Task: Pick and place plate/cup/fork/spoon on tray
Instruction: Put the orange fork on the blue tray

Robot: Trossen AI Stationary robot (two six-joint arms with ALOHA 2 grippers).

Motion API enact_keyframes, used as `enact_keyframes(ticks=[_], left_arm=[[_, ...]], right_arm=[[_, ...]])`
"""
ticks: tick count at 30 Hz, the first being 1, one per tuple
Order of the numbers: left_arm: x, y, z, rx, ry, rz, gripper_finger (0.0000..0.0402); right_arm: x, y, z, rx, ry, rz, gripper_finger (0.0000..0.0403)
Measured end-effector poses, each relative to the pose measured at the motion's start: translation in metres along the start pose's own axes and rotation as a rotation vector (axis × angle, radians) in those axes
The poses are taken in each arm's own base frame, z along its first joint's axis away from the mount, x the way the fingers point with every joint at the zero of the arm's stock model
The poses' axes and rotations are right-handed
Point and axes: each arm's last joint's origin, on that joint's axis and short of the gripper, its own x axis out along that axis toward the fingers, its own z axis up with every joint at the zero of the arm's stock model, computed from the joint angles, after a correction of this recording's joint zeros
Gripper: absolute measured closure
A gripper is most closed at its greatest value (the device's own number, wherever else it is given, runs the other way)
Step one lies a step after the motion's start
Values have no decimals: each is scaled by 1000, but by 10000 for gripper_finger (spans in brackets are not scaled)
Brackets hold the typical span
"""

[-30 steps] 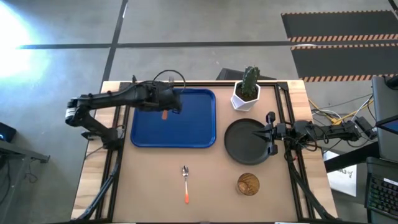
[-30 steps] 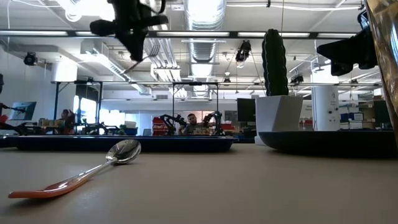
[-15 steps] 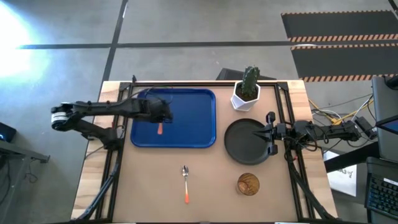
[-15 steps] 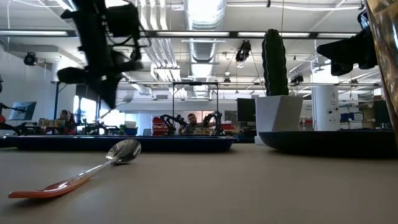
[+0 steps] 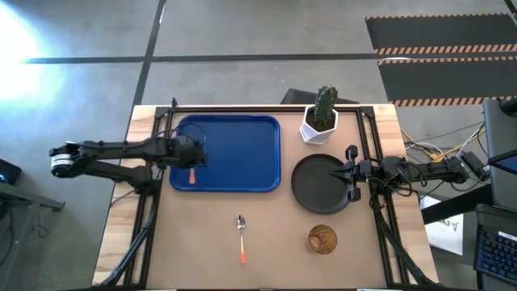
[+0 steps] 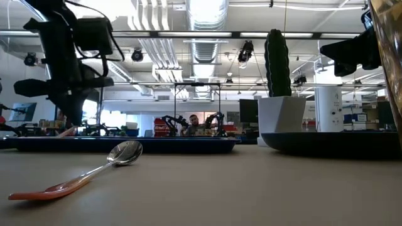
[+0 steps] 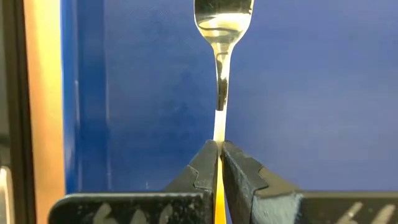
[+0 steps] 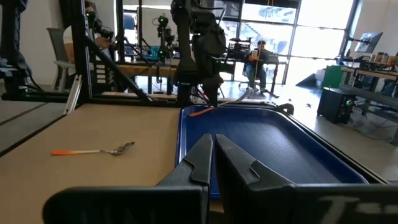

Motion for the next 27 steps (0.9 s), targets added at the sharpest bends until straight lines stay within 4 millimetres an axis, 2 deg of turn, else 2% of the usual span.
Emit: enact_keyframes(ticks=[6,14,22,27], left_arm=[[10,7,-6,38,40,30,401],[15,10,-7,80,46,39,401],[39,18,-14,50,38,-24,401],[43,22,-16,48,41,-14,401]], right_arm=[[0,0,0,0,0,0,394],[0,0,0,0,0,0,394],[0,0,0,0,0,0,394],[0,0,0,0,0,0,394]])
